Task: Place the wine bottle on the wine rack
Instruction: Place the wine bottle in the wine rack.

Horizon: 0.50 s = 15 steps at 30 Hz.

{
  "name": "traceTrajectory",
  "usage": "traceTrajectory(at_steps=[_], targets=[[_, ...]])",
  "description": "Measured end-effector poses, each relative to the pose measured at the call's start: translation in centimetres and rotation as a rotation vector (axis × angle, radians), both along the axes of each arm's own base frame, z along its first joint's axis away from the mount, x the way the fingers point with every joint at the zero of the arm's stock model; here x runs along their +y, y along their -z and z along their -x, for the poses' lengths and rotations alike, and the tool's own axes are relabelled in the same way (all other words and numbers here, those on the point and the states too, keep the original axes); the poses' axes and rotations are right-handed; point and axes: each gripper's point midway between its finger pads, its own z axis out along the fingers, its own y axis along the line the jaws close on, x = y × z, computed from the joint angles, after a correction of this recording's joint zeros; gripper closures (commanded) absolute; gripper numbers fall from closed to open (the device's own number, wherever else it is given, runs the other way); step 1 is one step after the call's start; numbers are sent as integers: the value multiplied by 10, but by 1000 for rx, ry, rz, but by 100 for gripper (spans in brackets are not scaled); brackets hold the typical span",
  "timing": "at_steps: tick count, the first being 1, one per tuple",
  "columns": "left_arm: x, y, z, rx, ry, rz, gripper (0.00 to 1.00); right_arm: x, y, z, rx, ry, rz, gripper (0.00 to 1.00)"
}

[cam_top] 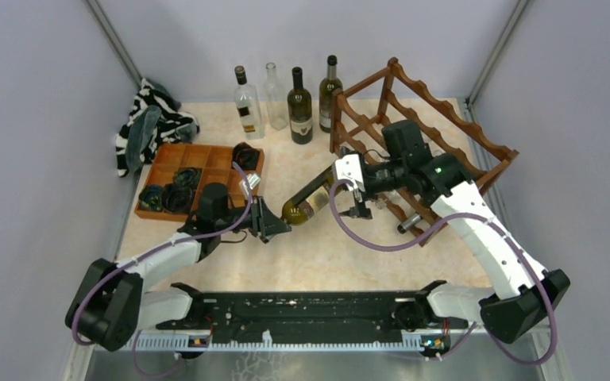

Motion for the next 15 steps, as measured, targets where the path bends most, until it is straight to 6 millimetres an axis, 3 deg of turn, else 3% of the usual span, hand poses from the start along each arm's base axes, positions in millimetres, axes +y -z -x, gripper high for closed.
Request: traceTrajectory(at_steps=[8,15], targets=[[-12,23,-43,8,-35,-68,100,-7,-22,-15,92,113,-104,2],[-23,28,-85,-69,-61,-116,100,-6,-39,-19,104,136,-150,2]])
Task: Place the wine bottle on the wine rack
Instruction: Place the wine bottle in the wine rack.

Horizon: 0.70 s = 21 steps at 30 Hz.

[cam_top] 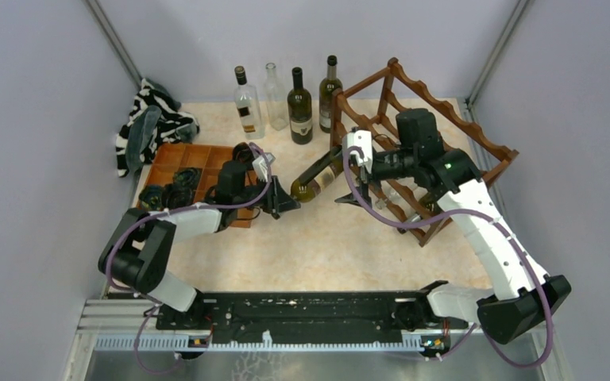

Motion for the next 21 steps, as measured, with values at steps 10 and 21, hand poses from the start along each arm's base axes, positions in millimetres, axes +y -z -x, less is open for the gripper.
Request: traceTrajectory(at_steps=[10,21], targets=[[-7,25,-25,11,-1,-38,100,-2,-2,-2,11,11,-10,2],[-17,27,-46,-10,6,-37,100,-1,-2,-1,12,8,-12,2]])
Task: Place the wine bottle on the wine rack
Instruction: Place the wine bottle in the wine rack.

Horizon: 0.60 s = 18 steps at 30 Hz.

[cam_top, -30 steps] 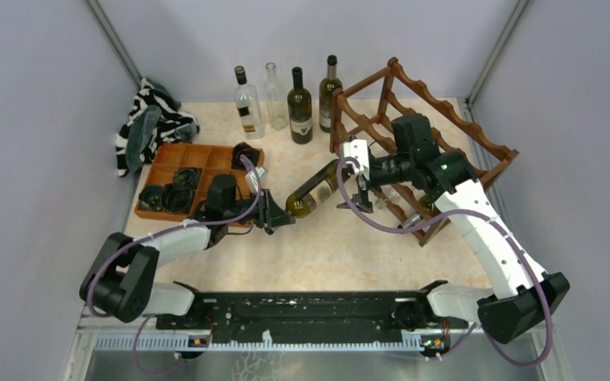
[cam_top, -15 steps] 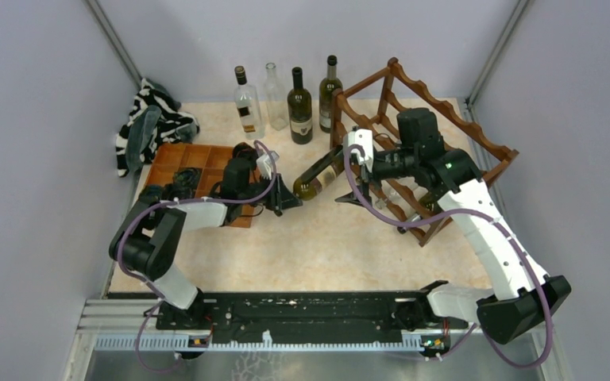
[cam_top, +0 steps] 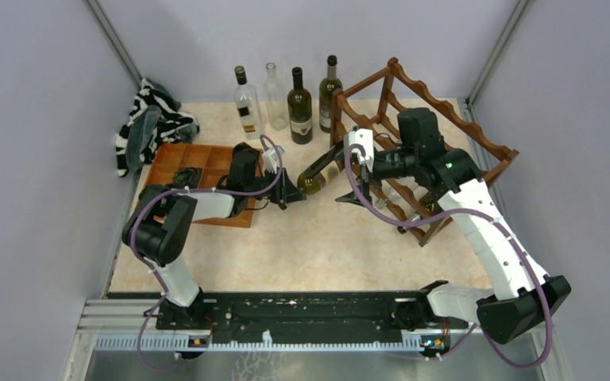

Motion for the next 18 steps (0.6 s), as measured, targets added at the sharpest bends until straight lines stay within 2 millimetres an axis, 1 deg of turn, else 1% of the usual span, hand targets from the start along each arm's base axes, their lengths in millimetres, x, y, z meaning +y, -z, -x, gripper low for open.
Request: traceTrajectory(at_steps=[10,18], targets=[[-12,7,-21,-3,15,0,100,-1,0,-1,0,4,0,2],[-27,5,-49,-50,28,-4,100,-4,0,-5,3,24,3,2]])
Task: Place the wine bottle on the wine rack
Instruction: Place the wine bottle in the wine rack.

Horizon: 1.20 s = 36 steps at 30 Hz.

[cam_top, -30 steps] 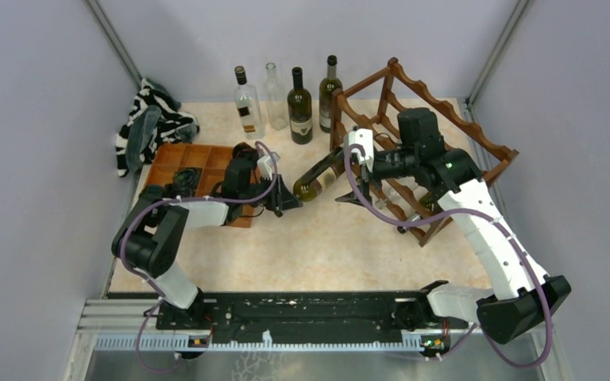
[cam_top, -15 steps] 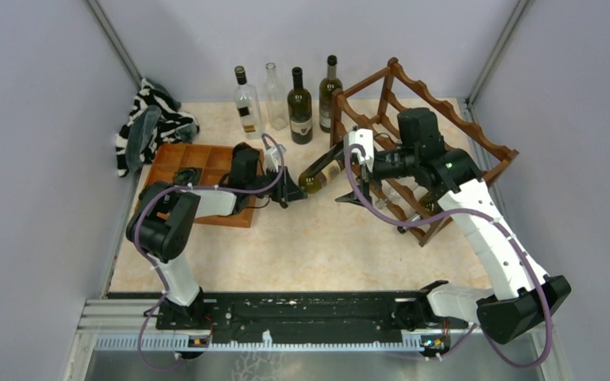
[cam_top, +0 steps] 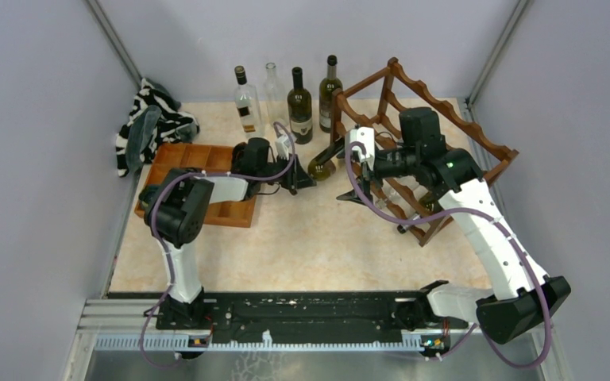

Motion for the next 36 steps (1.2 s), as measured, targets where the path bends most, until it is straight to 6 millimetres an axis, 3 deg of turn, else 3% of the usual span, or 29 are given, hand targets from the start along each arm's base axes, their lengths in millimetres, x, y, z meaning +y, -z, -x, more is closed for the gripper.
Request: traceTrajectory(at_steps=[24,36], targets=[[-64,10,-64,-103,61,-73,100,-2,1,-3,-1,14,4,2],[-81,9,-78,-87,71,-42,90,-3,1,-4,0,19,5,2]])
